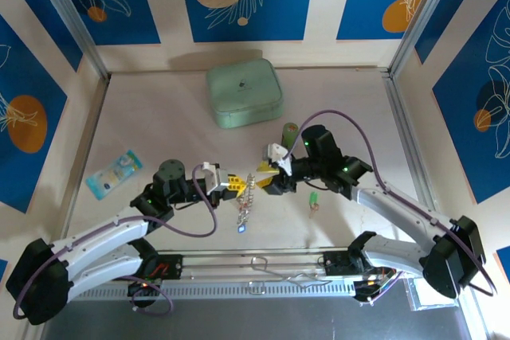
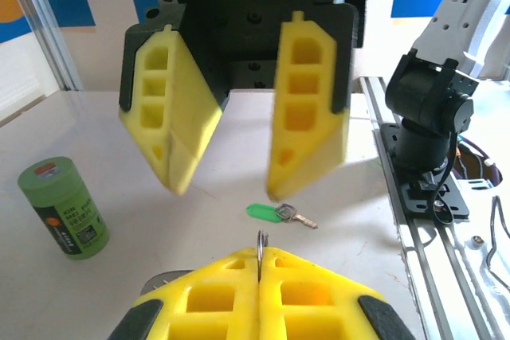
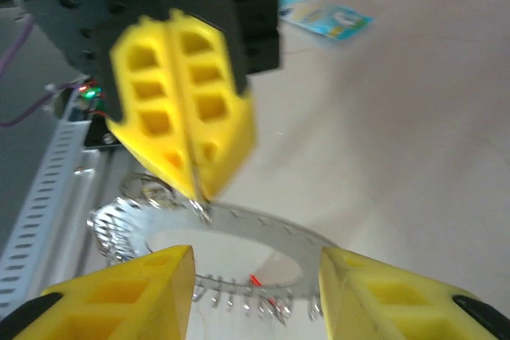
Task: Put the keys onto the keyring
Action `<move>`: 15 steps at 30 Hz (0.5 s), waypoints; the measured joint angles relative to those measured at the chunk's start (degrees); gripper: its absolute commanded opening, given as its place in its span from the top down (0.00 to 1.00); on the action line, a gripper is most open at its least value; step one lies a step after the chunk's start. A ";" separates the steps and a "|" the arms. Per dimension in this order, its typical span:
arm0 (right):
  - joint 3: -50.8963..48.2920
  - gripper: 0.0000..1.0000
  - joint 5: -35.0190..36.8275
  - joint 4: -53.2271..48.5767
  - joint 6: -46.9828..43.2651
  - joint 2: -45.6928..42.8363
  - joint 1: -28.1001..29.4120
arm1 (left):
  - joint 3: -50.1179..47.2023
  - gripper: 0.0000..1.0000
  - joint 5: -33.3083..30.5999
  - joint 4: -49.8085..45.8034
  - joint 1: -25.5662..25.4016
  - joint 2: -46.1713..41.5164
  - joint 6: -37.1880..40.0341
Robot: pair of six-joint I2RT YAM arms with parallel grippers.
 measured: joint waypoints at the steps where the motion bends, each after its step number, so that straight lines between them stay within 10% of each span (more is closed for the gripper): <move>1: -0.94 0.56 1.09 1.03 2.64 -0.87 -0.52 | 0.04 1.00 -0.63 -0.35 0.00 -0.04 0.00; 15: -2.21 0.62 32.00 -14.12 44.98 -4.83 -0.81 | 0.42 1.00 -13.94 -1.99 0.00 0.02 -5.49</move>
